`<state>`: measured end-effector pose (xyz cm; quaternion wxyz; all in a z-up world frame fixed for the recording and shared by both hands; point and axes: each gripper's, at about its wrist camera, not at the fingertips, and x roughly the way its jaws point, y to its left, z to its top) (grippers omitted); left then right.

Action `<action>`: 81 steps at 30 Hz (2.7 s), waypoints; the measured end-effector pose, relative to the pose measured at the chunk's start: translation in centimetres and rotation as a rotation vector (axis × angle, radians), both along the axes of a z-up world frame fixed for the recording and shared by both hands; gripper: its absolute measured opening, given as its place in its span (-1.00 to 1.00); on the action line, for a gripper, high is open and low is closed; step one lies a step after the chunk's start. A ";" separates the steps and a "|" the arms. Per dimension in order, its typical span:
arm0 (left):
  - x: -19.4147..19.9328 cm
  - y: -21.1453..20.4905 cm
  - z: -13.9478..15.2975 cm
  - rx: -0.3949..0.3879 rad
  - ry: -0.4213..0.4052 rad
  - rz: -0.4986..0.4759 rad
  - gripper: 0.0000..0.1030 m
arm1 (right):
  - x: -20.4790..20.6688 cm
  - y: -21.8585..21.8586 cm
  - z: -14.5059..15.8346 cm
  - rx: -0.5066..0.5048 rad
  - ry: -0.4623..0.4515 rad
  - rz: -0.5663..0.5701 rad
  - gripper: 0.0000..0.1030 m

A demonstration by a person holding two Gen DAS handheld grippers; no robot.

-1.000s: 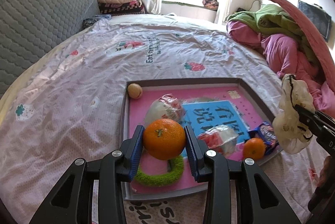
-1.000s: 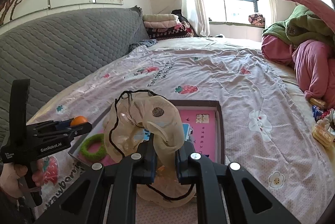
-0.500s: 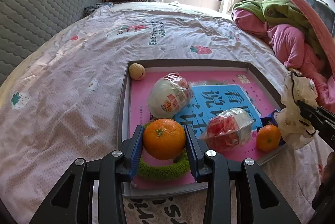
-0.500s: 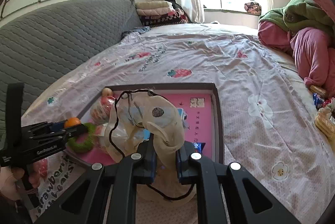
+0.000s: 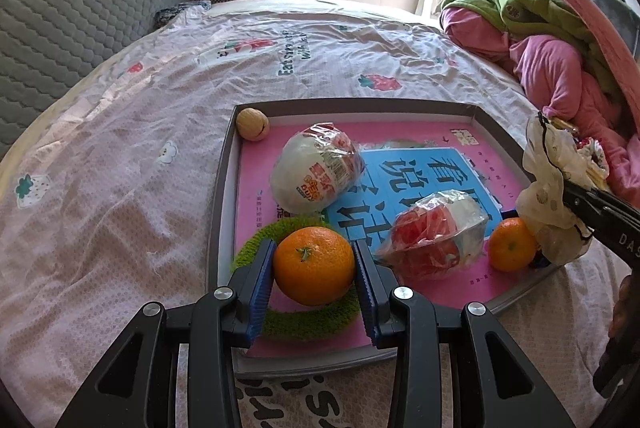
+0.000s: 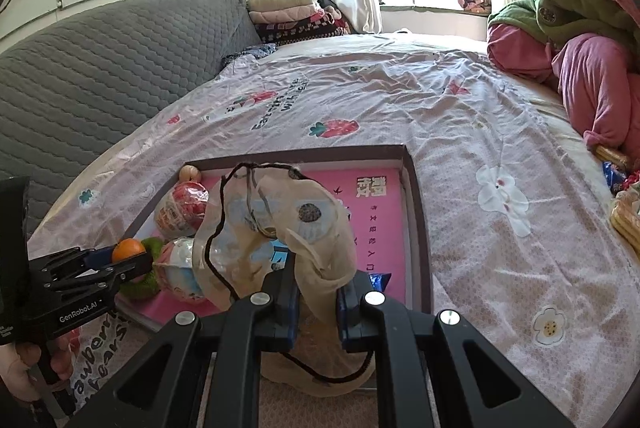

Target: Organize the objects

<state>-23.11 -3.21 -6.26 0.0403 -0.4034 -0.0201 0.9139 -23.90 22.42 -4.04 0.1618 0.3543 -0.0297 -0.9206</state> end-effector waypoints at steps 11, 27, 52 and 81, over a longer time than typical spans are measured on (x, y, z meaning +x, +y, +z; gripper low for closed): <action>-0.1 0.1 -0.4 0.000 -0.008 0.000 -0.24 | -0.7 0.3 -1.2 -0.011 -0.031 -0.023 -0.70; -0.1 0.3 -0.3 -0.018 -0.012 -0.002 -0.22 | -0.3 0.4 -0.2 0.017 -0.013 -0.044 -0.12; 2.1 -0.1 3.4 0.008 0.081 0.020 0.34 | 2.3 0.7 3.4 0.008 0.110 -0.029 -0.01; 9.9 0.3 3.3 0.052 0.107 0.069 0.51 | 10.4 -2.9 3.8 0.060 0.209 0.040 0.49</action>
